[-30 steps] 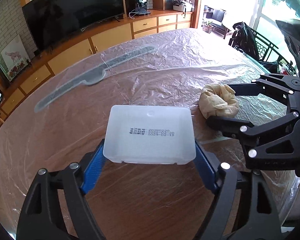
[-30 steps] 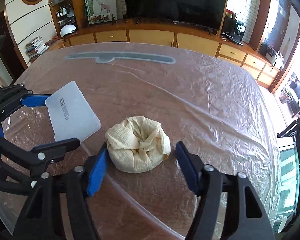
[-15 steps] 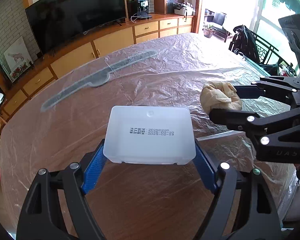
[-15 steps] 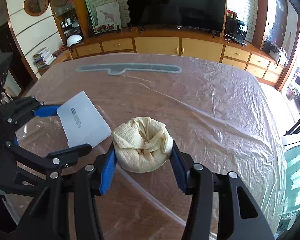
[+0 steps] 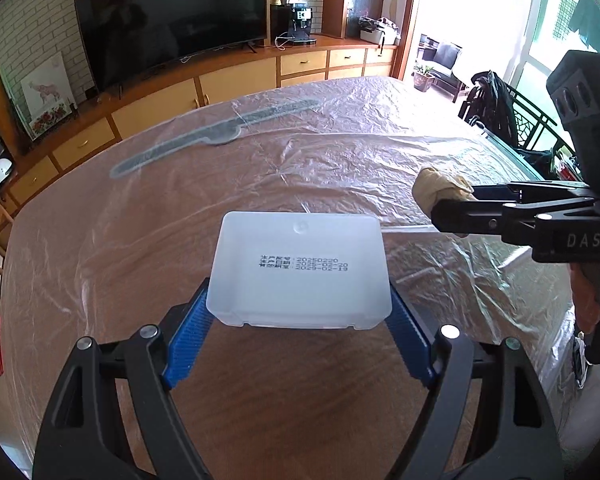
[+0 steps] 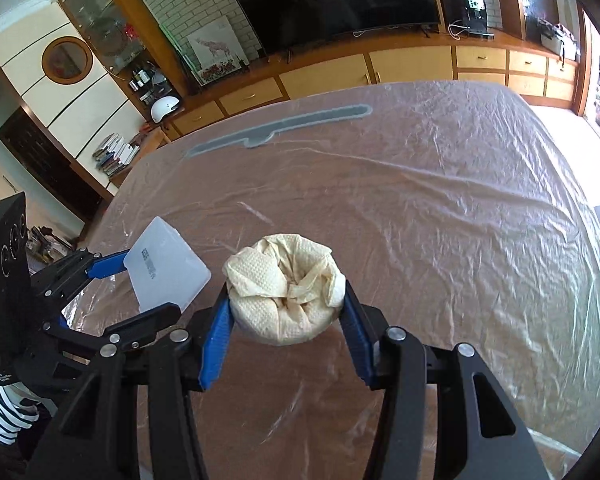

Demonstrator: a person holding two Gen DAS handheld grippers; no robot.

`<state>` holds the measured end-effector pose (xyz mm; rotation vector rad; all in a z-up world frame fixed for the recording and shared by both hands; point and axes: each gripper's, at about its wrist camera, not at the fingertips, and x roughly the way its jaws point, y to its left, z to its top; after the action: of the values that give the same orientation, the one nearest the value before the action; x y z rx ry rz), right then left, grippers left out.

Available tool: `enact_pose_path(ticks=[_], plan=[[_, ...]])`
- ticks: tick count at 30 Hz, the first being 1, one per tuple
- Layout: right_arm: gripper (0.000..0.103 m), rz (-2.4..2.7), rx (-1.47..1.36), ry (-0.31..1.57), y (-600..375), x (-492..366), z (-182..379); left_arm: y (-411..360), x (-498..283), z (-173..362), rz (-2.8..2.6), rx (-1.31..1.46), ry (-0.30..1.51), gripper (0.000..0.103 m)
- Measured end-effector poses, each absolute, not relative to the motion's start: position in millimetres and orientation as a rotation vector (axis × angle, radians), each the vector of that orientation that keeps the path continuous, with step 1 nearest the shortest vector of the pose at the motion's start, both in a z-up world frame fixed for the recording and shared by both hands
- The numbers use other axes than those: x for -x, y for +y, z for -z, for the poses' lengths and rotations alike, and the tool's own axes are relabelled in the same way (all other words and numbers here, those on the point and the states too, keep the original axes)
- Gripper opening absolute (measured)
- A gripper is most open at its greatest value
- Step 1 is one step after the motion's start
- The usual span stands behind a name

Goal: Collect trash
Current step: 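Carry the white box and cloth bundle with both tools over the trash bin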

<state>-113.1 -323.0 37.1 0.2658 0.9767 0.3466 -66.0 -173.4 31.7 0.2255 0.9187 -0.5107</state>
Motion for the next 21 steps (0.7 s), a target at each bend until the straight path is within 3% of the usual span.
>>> enact_pose_path(ticks=[21], plan=[[0.05,-0.475,-0.225,0.965,-282,200,-62,-126,148,-45,0.452,-0.156,0.898,0.082]])
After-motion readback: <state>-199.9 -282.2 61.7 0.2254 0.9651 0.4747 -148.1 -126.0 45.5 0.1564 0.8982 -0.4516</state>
